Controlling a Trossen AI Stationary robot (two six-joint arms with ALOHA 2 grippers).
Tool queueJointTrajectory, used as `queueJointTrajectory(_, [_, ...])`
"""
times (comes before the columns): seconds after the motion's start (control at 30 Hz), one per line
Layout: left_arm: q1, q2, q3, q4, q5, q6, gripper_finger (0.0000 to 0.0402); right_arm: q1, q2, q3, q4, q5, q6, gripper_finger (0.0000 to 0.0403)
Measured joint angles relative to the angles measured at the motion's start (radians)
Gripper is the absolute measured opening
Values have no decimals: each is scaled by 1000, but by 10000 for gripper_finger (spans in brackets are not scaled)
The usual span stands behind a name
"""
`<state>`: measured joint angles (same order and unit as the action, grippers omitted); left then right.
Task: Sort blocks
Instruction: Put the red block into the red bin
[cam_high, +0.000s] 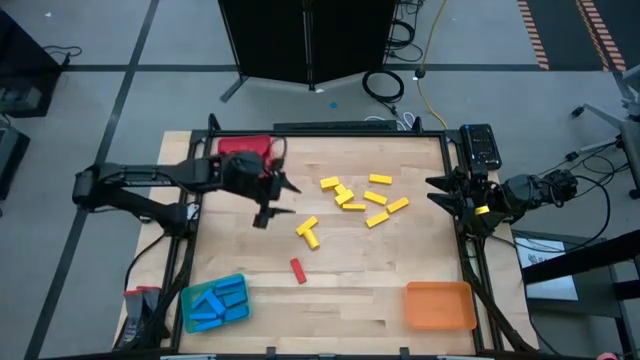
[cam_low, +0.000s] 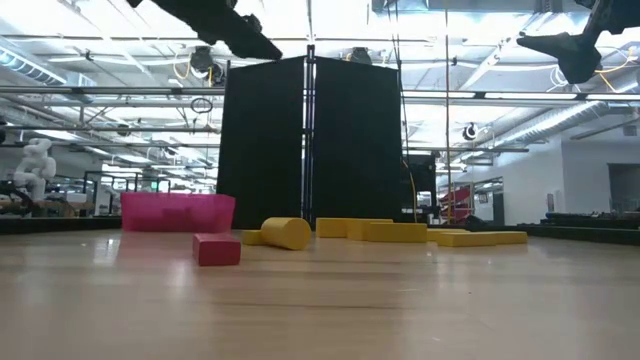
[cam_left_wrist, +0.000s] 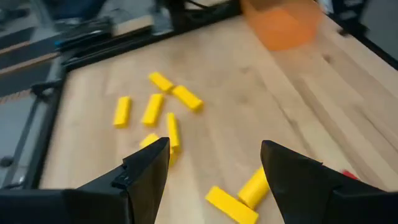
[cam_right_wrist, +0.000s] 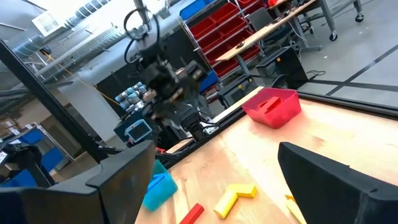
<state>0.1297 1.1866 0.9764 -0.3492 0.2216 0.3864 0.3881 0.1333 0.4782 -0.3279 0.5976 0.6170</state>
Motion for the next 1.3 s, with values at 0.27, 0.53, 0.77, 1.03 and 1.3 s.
queueJointTrajectory(0.27, [-133, 132, 0, -3, 4, 181, 260, 0, 0, 0, -10, 0, 0, 338])
queueJointTrajectory(0.53, [-248, 259, 0, -15, 2, 330, 260, 0, 0, 0, -30, -1, 20, 338])
queueJointTrajectory(0.77, [-330, 348, 0, -70, -2, 440, 260, 0, 0, 0, -64, -22, 27, 338])
queueJointTrajectory(1.03, [-366, 462, 0, -47, -78, 443, 260, 0, 0, 0, -68, -23, 27, 338])
queueJointTrajectory(1.3, [-366, 530, 0, -53, -78, 539, 260, 0, 0, 0, -68, -23, 33, 338])
